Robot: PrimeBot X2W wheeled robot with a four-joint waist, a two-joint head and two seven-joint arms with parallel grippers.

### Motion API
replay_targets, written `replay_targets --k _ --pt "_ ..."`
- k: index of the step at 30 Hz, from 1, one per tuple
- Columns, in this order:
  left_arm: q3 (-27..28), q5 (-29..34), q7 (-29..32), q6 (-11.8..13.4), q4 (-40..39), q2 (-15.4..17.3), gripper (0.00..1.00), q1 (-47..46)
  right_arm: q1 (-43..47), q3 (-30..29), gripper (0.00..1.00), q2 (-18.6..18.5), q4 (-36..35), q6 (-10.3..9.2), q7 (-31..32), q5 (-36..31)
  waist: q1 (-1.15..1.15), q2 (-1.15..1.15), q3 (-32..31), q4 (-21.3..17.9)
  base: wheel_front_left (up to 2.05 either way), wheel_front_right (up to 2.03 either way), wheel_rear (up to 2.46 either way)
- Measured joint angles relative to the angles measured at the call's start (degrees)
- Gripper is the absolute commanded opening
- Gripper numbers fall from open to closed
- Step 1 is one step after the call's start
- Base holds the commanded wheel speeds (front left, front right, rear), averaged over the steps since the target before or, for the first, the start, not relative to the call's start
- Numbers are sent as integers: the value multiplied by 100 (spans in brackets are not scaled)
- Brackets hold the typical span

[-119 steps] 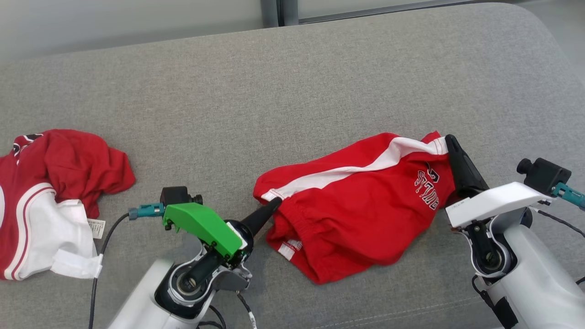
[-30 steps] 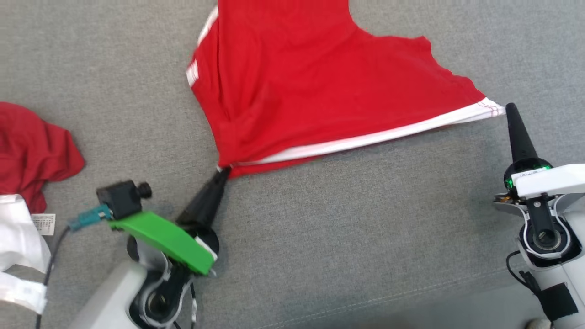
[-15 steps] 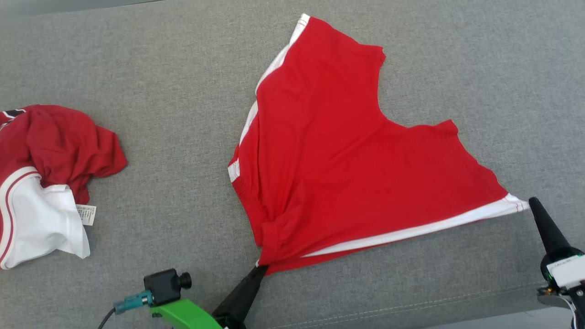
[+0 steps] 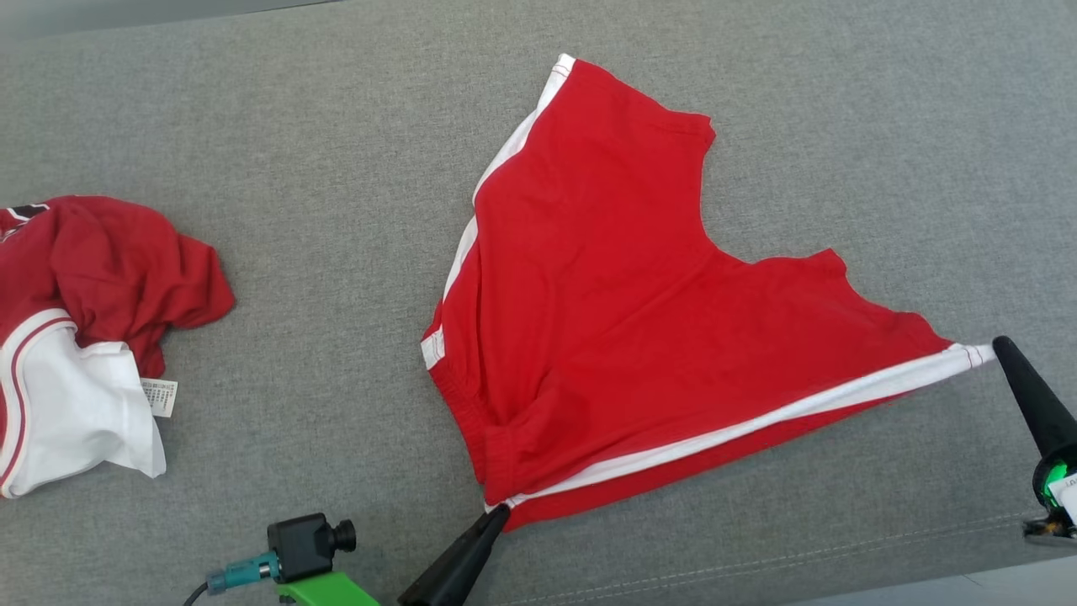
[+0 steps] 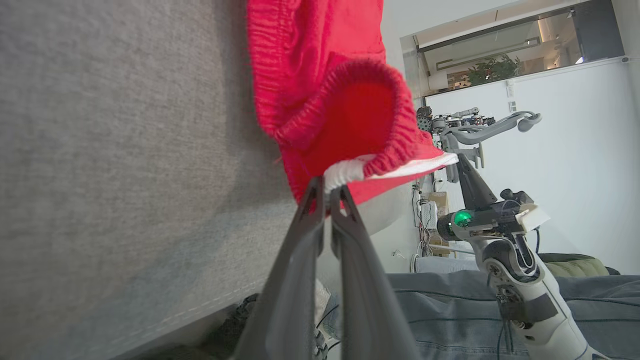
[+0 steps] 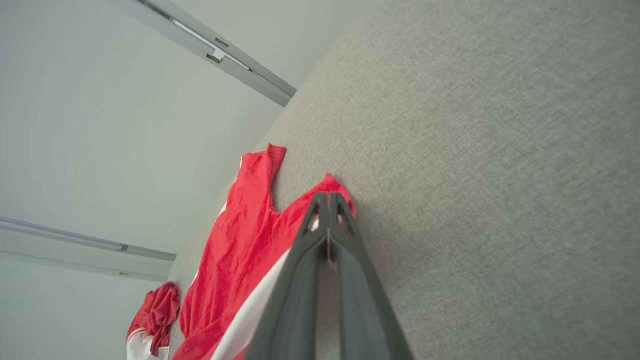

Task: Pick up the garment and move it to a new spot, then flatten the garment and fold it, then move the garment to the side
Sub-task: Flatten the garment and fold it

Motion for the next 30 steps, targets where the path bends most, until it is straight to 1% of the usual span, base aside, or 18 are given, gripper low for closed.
replay_targets --k 6,7,10,11,13,16,21,23,25,30 --pt "27 -300 172 -7 -716 36 0 -9 -541 -56 0 -230 -668 1 111 -119 0 0 67 71 0 0 0" --pt "27 -300 172 -7 -716 36 0 -9 -541 -56 0 -230 -668 1 111 -119 0 0 67 71 0 0 0" --pt "169 -466 205 -7 -1089 36 0 -41 -994 -118 0 -316 -855 -10 164 -218 0 0 156 110 0 0 0" --pt "224 -589 224 -7 -1212 31 0 -62 -1152 -137 0 -336 -899 -41 169 -261 0 0 193 124 0 0 0" --pt "333 -825 275 -3 -1440 18 0 -95 -1451 -146 0 -345 -975 -154 235 -290 0 0 275 157 0 0 0" --pt "501 -1308 324 129 -1652 -111 0 -105 -1903 -96 0 -334 -1025 -369 365 -291 0 0 427 225 0 0 0" --pt "790 -1500 347 526 -1662 -156 0 -364 -2728 7 0 -352 -893 -857 535 -568 0 0 730 389 0 0 0" --pt "909 -1514 348 647 -1648 -165 0 -552 -3080 48 0 -353 -784 -1033 617 -671 0 0 860 477 0 0 0" --pt "959 -1682 385 760 -1650 -230 0 -723 -3420 94 0 -353 -680 -1209 698 -757 0 0 990 580 0 0 0" --pt "945 -1833 524 923 -1500 -498 0 -1150 -4022 288 0 -381 -237 -1268 891 -1042 1 0 1272 923 0 0 0"
